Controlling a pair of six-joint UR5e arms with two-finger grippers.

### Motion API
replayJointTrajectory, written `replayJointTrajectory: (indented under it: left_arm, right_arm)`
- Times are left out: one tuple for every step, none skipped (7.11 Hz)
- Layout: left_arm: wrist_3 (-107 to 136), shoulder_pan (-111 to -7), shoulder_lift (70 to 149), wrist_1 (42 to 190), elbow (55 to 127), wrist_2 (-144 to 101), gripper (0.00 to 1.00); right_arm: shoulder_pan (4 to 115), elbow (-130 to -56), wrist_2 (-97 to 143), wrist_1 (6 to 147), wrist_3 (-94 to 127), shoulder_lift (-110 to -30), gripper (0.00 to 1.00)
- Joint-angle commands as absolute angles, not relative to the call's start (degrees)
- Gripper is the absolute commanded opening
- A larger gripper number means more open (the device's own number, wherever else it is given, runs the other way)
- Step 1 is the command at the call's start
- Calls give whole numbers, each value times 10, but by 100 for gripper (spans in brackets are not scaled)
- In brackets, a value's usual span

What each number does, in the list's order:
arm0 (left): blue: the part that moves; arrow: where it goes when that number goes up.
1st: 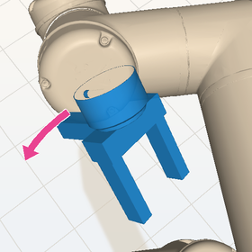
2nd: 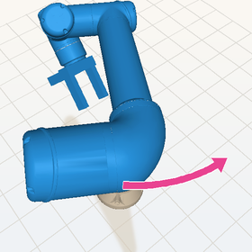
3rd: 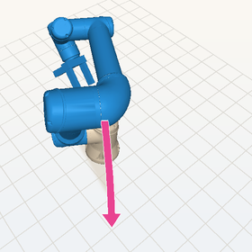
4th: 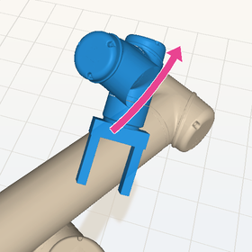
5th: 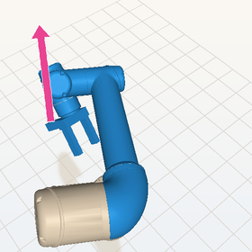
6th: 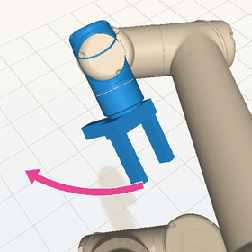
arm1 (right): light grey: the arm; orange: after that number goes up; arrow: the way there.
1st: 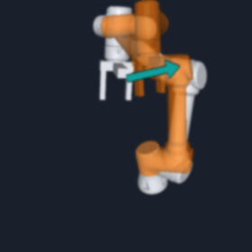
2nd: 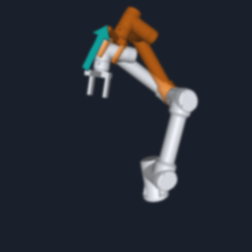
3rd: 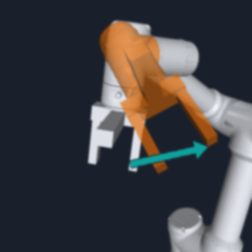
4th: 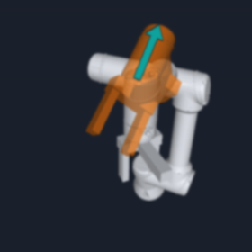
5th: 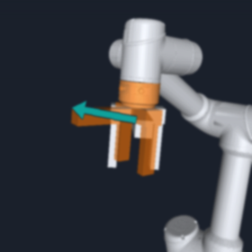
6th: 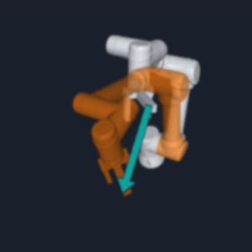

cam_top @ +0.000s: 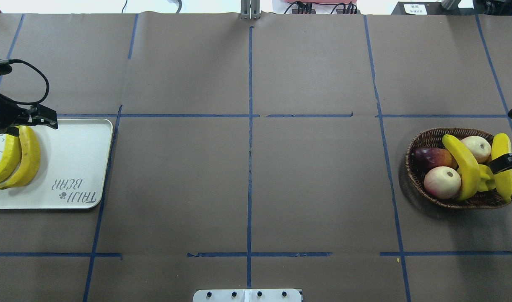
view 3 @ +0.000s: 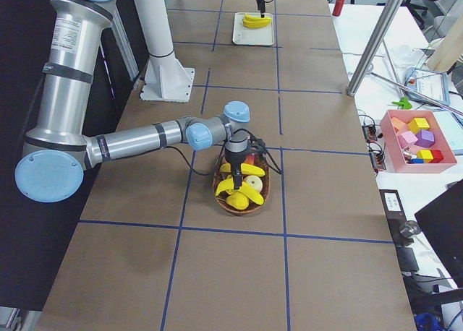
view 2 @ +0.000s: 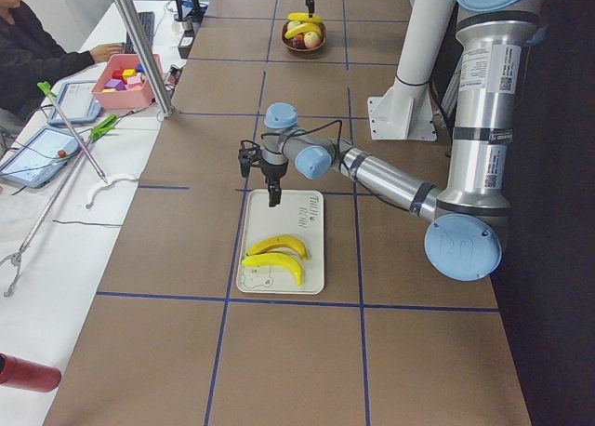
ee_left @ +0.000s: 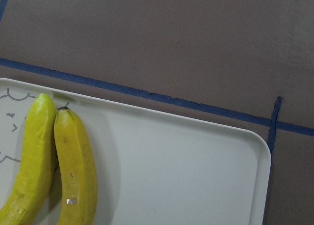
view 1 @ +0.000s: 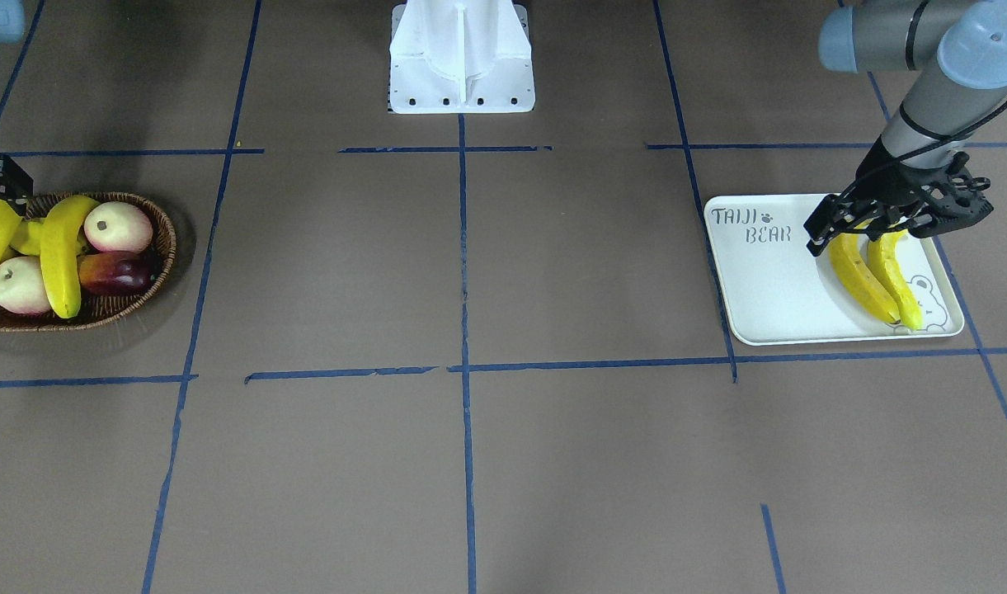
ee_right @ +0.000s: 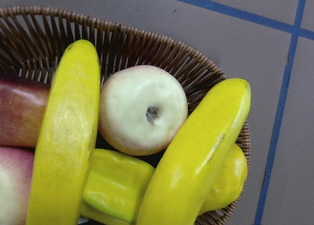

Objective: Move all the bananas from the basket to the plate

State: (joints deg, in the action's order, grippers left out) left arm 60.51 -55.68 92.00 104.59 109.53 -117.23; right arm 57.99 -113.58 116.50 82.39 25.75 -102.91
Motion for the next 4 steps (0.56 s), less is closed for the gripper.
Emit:
replayJointTrajectory:
  left_arm:
    - [606, -555, 929, 1046, 1092, -1172, 100]
    - [606, -555, 929, 1045, 1092, -1172, 100]
    - [606, -555, 929, 1046, 1092, -1172, 100]
    - [606, -555, 929, 1045, 1092, -1172, 100]
  right_arm:
    - [564, -1122, 1151, 823, 256, -1029, 100]
    - [551, -1114, 1146, 822, 256, -1027, 100]
    - [547, -1108, 1143, 823, 254, -1025, 100]
    - [544, -1106, 1143, 823, 254, -1025, 100]
